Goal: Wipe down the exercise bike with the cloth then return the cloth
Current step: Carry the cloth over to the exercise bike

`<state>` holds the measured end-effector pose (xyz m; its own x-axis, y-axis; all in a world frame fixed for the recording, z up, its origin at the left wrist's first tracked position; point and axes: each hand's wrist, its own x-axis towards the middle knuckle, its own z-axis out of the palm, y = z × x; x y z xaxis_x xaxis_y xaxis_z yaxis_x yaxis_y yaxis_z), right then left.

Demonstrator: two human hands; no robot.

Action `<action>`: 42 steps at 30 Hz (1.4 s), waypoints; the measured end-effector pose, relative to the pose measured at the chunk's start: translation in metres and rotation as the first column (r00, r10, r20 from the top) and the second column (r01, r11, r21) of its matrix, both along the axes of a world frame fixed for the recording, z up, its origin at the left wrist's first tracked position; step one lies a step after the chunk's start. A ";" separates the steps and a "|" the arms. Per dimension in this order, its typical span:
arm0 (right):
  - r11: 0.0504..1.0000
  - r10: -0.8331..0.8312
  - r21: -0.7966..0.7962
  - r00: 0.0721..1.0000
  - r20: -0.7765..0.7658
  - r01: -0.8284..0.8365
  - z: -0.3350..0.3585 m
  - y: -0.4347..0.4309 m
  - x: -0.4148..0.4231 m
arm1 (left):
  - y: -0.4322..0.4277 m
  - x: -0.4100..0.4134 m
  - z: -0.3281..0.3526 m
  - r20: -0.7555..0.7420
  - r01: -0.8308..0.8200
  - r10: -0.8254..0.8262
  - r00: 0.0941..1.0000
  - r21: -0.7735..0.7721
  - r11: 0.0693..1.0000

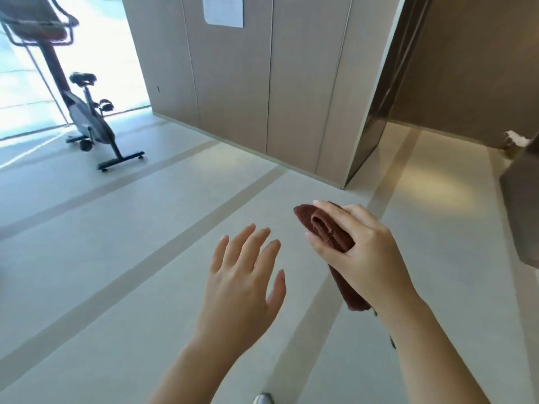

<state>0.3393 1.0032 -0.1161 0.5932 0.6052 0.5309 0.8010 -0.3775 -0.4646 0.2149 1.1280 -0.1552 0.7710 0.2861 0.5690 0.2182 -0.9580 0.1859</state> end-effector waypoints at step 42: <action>0.810 0.572 -0.022 0.798 -0.191 -0.586 -0.005 0.875 0.173 | 0.782 0.128 -0.002 0.115 -0.528 0.577 0.809 -0.291 0.798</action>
